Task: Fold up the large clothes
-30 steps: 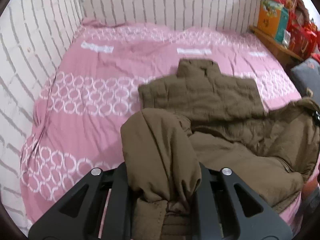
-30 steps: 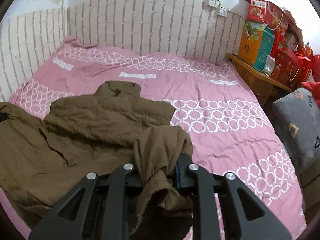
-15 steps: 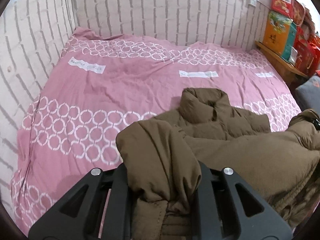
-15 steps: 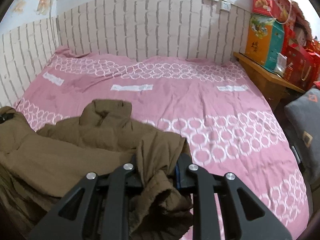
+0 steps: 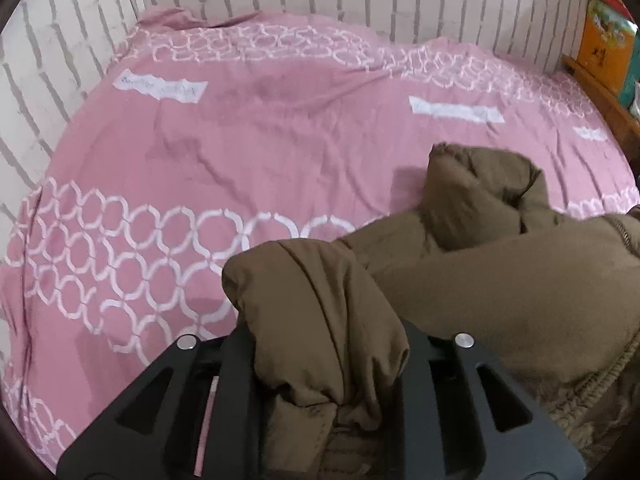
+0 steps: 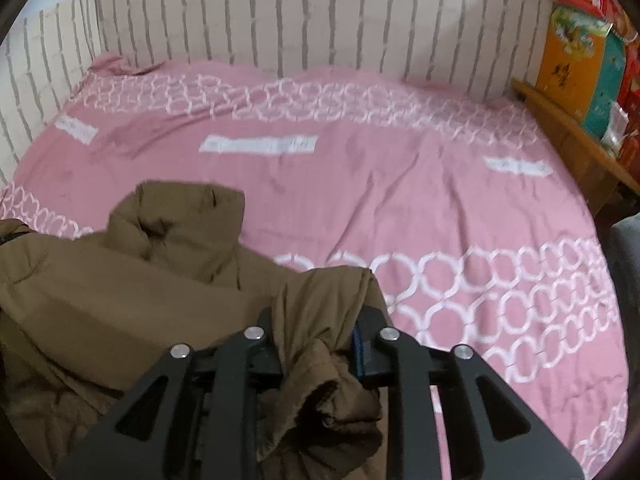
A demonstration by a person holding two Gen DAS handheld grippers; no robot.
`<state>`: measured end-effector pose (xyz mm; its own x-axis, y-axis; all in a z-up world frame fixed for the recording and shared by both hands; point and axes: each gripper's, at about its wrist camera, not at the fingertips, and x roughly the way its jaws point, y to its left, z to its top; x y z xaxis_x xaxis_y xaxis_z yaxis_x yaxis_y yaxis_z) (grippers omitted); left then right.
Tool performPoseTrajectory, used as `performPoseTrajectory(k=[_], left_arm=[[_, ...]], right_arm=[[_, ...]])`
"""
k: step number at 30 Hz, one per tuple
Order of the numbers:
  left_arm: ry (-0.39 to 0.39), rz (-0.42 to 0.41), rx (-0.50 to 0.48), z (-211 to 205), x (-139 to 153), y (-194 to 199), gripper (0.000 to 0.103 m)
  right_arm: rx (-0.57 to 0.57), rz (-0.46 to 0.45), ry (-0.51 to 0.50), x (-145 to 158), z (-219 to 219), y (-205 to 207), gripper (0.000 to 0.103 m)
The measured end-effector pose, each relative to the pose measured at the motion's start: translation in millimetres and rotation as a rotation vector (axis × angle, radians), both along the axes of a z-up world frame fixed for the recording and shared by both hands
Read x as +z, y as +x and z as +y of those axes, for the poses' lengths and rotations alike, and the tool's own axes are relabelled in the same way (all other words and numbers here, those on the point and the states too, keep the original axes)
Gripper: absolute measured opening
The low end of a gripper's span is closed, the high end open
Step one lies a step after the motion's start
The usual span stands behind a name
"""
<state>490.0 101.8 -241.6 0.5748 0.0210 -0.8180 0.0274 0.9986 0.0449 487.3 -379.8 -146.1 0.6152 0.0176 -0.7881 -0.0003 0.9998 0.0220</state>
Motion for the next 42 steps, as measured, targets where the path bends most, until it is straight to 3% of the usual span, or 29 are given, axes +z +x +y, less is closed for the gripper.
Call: performPoseTrajectory(k=[4,7,8,9,11,12,15,17,22,24,27,28,31,36,40,42], left_arm=[[0.019,0.021,-0.006,-3.3,4.2,1.7,0.022],[-0.013,0.050,-0.031,2.1,21.3,1.2,0.027],[-0.027,0.059,-0.028,5.6,26.8,2.0,0.028],[-0.044,0.065,-0.027,6.3,31.0,1.5,0.031],[-0.097,0.085,-0.029,7.5,44.1,0.5,0.037],[-0.131,0.095,-0.032,9.1,53.3,0.1,0.043],[-0.160,0.097,-0.048,7.1,73.4,1.4,0.057],[-0.169,0.102,-0.054,8.2,84.1,1.6,0.059],[-0.272,0.129,-0.066,34.1,102.4,7.4,0.070],[-0.213,0.081,-0.007,47.7,111.3,6.6,0.098],[-0.150,0.005,0.050,67.8,127.4,0.2,0.100],[-0.094,-0.018,0.063,71.7,129.6,-7.0,0.100],[-0.026,-0.036,0.046,79.5,112.4,-39.6,0.100],[0.057,0.000,0.018,77.6,39.6,-89.1,0.100],[0.023,-0.017,-0.056,36.5,20.8,-85.1,0.100],[0.058,-0.017,-0.077,9.6,13.2,-69.9,0.100]], right_arm=[[-0.005,0.045,0.032,-1.5,-3.3,3.5,0.027],[0.006,0.081,0.070,9.8,-7.3,6.7,0.034],[0.008,0.104,0.097,16.3,-10.1,7.4,0.042],[0.008,0.111,0.127,19.7,-12.9,7.3,0.061],[-0.010,0.071,0.186,40.3,-22.8,2.1,0.084],[-0.023,0.046,0.188,51.8,-26.1,-0.1,0.087],[-0.044,0.001,0.184,80.6,-34.4,-2.7,0.088],[-0.051,-0.028,0.150,95.2,-37.1,-5.3,0.088],[-0.028,-0.065,0.018,99.0,-39.6,-27.0,0.090],[-0.024,-0.054,-0.012,91.1,-43.9,-33.4,0.090],[-0.032,-0.034,-0.011,76.5,-51.7,-42.5,0.090],[-0.028,-0.033,-0.002,70.5,-53.3,-48.0,0.090],[-0.005,-0.029,-0.029,49.1,-53.2,-66.1,0.090],[0.047,-0.019,-0.071,14.2,-44.7,-77.8,0.090],[0.080,-0.047,-0.015,7.9,-26.9,-57.2,0.090],[0.103,-0.038,-0.039,-0.9,-13.9,-44.3,0.090]])
